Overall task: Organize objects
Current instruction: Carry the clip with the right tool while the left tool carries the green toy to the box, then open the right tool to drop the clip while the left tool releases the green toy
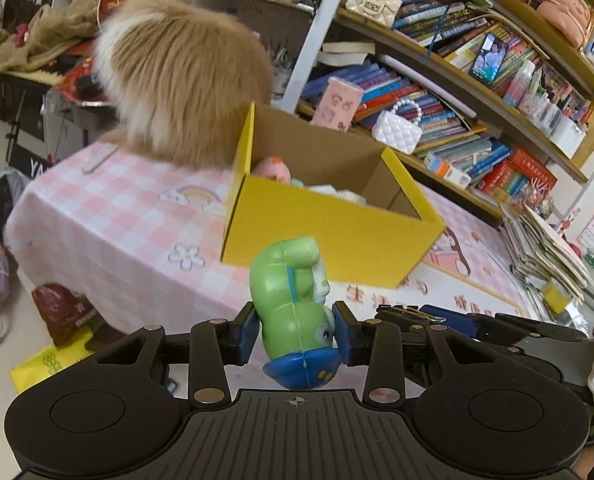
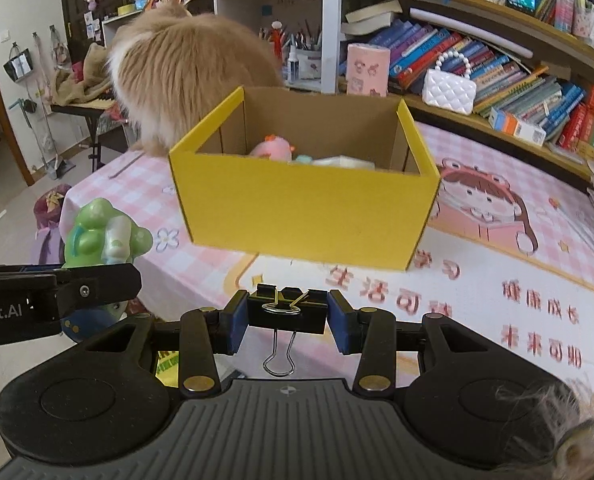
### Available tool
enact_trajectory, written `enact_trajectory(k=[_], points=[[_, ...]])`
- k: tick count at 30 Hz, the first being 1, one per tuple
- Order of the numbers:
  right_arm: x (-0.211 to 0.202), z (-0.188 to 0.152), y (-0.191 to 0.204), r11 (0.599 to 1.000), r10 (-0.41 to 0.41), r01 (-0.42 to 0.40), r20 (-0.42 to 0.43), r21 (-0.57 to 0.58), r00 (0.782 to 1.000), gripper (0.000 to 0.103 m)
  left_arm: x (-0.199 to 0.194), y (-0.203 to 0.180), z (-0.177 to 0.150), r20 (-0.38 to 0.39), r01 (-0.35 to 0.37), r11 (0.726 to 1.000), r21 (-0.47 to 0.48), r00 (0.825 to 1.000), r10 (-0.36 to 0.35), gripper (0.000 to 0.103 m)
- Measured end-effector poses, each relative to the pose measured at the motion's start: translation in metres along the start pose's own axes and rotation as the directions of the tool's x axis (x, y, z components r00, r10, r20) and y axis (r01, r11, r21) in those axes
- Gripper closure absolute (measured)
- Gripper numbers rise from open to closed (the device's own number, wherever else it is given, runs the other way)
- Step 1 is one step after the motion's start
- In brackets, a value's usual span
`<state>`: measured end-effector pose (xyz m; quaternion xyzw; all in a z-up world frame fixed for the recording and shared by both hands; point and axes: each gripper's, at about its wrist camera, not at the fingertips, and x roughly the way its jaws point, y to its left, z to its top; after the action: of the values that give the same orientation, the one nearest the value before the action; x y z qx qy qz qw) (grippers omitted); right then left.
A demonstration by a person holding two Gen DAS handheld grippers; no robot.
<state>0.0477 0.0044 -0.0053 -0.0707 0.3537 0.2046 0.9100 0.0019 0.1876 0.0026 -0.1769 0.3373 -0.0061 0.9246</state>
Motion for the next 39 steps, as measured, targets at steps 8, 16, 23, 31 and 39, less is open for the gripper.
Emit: enact_trajectory(k=[8,16,23,31,39], points=[[0.014,0.037,-0.019,1.0,-0.02,0.021,0.096,-0.015,0.995,0.063,0.023,-0.014,0.033,0.058,-0.002,1.0,0.027,0.998,0.001,0.065],[0.043,0.076,-0.045,0.999,-0.032,0.038,0.145,-0.038,0.989,0.063,0.059,-0.028,0.072,0.103,-0.022,0.999,0.023,0.995,0.019,0.066],[0.095,0.101,-0.061,0.996,-0.018,0.028,0.11,-0.084,0.994,0.063,0.109,-0.039,0.094,0.074,-0.084,0.996,0.042,0.994,0.081,0.065],[0.147,0.124,-0.069,0.993,0.017,-0.012,0.047,-0.119,0.999,0.063,0.149,-0.041,0.11,0.028,-0.173,0.981,0.088,0.985,0.171,0.066],[0.18,0.143,-0.061,0.982,0.057,-0.06,-0.023,-0.179,0.998,0.063,0.178,-0.037,0.118,-0.004,-0.248,0.958,0.146,0.968,0.251,0.066]])
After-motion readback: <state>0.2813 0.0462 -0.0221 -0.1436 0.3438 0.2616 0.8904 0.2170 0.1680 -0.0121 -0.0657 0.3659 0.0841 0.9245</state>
